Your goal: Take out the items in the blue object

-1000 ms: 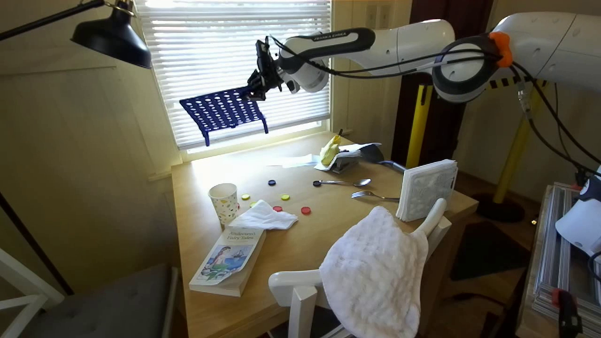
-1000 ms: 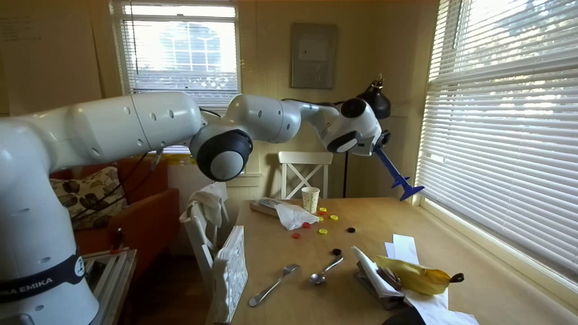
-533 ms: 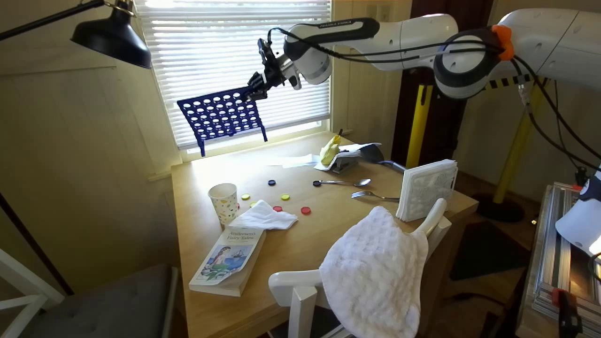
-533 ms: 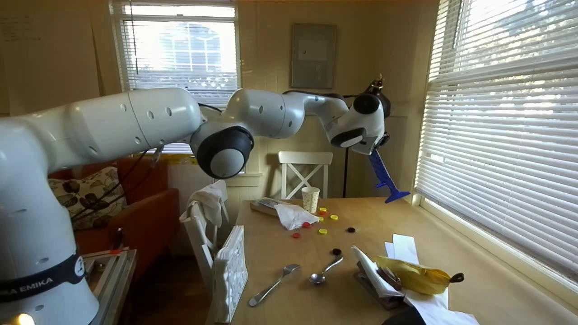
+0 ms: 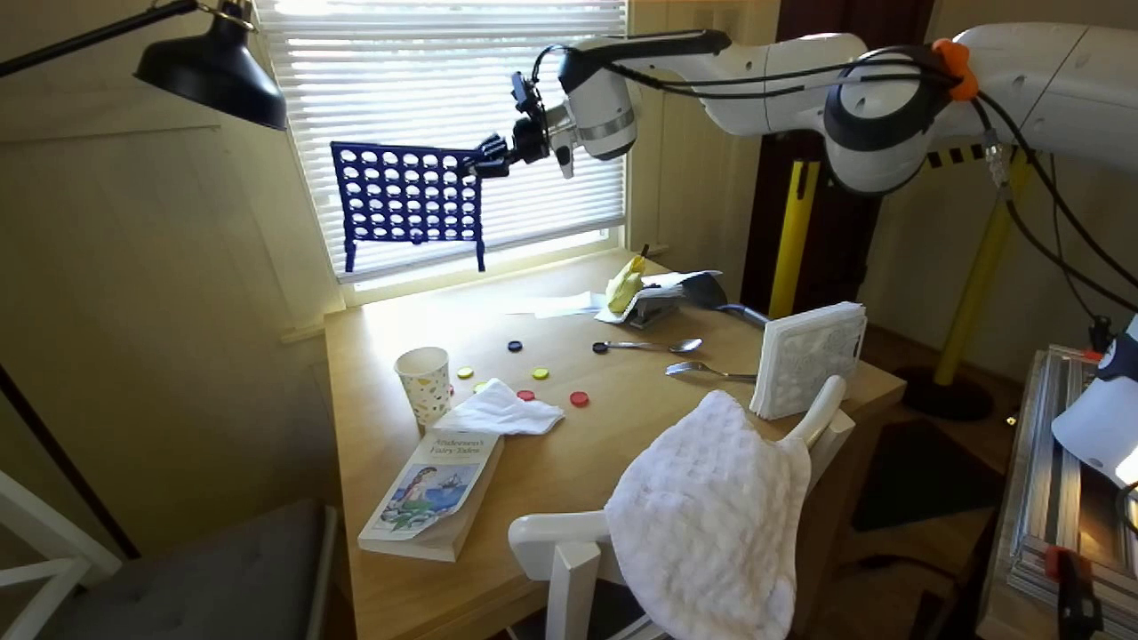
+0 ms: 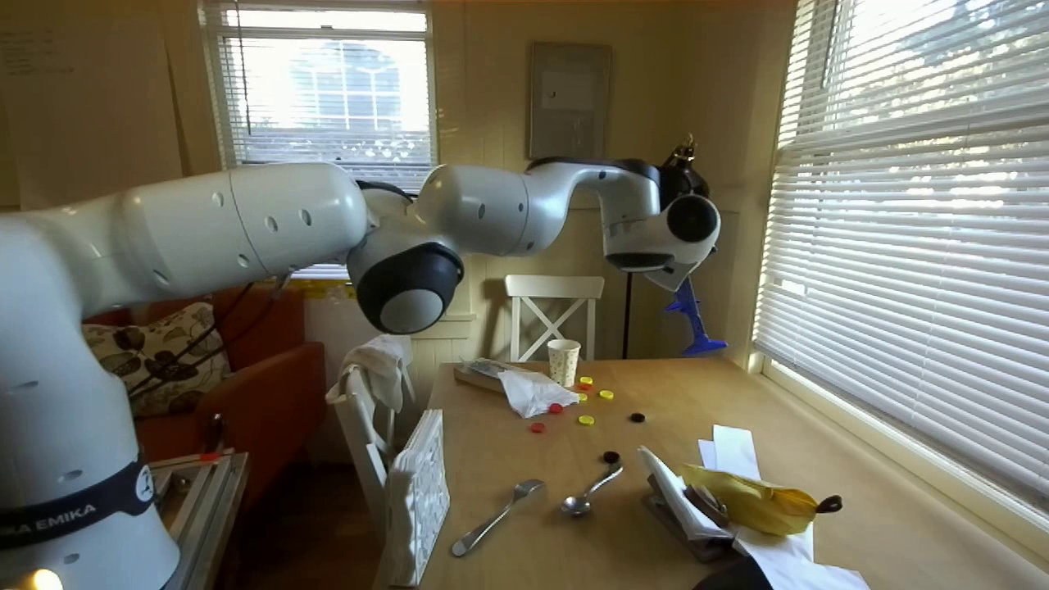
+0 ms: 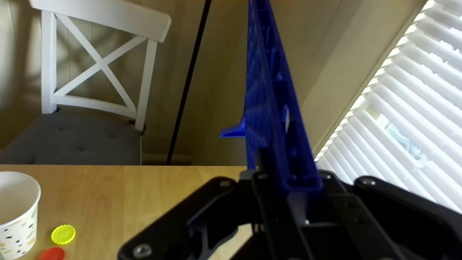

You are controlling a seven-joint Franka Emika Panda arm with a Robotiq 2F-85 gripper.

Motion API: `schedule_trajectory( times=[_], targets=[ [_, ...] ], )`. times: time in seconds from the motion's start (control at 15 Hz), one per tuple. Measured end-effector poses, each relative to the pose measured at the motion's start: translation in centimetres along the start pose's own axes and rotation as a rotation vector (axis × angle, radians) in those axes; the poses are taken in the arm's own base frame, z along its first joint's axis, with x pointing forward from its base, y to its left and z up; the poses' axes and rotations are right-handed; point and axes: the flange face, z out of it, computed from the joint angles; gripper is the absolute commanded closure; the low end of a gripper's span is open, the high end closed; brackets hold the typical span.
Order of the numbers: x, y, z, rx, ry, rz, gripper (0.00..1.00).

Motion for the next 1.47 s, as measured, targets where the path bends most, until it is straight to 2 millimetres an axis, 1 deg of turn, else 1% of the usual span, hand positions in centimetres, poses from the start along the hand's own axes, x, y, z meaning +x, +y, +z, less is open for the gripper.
schedule_trajectory(
  times=[0.2,0.4,0.87,1.27,1.47],
  targets=[
    [3.7,0.2,0.0,0.022,-0.027,0.064,0.96],
    [6.2,1.0,0.5,0.026,-0.037,0.123,0.96],
    [9.1,1.9,1.0,0.053,-0.059,0.213,0.96],
    [12.0,3.0,1.4,0.050,0.056,0.279,0.96],
    [13.0,3.5,1.6,0.040,0.093,0.308,0.96]
  ],
)
